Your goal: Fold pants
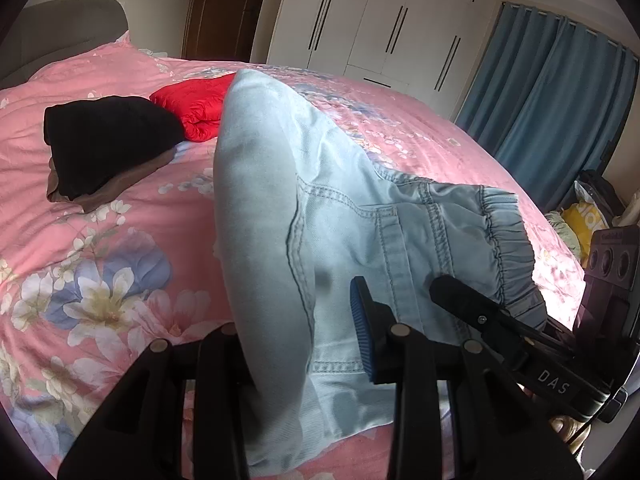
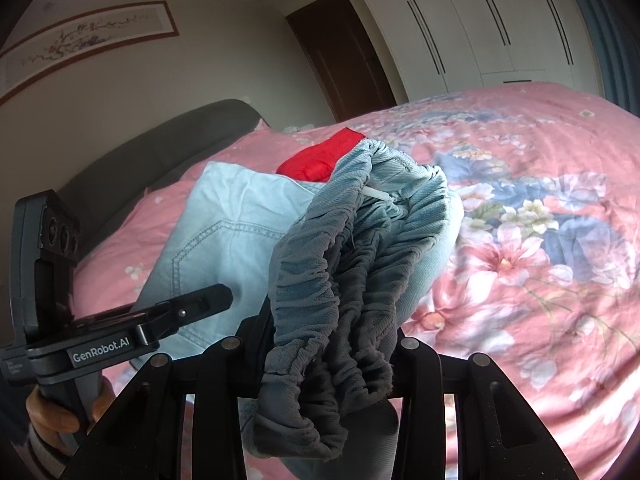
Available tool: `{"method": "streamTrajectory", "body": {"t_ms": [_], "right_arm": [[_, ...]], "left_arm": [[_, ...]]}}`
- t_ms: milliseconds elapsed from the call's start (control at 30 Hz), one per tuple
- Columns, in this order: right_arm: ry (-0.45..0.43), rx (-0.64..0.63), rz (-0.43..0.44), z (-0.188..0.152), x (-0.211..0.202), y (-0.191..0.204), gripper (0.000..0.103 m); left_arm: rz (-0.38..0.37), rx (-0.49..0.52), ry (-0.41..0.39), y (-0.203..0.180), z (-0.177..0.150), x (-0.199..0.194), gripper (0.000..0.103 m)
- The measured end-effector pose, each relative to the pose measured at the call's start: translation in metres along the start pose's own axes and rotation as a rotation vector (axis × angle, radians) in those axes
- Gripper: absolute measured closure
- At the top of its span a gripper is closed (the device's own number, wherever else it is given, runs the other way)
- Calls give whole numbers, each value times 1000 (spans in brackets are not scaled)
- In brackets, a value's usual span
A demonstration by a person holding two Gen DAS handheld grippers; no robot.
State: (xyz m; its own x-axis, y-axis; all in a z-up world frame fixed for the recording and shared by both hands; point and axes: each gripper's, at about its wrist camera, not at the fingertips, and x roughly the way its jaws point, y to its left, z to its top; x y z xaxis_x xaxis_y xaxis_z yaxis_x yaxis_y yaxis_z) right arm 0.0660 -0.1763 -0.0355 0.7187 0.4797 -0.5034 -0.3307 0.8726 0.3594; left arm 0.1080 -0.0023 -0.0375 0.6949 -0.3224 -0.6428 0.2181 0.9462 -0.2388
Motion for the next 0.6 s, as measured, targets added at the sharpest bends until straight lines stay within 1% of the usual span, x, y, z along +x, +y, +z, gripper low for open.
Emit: {"method": "streamTrajectory", "body": {"t_ms": [600], "right_arm": [[30,3,-6,3,21,-4,63]], "left_arm": [[0,-16,26,14,9,28,70]]}}
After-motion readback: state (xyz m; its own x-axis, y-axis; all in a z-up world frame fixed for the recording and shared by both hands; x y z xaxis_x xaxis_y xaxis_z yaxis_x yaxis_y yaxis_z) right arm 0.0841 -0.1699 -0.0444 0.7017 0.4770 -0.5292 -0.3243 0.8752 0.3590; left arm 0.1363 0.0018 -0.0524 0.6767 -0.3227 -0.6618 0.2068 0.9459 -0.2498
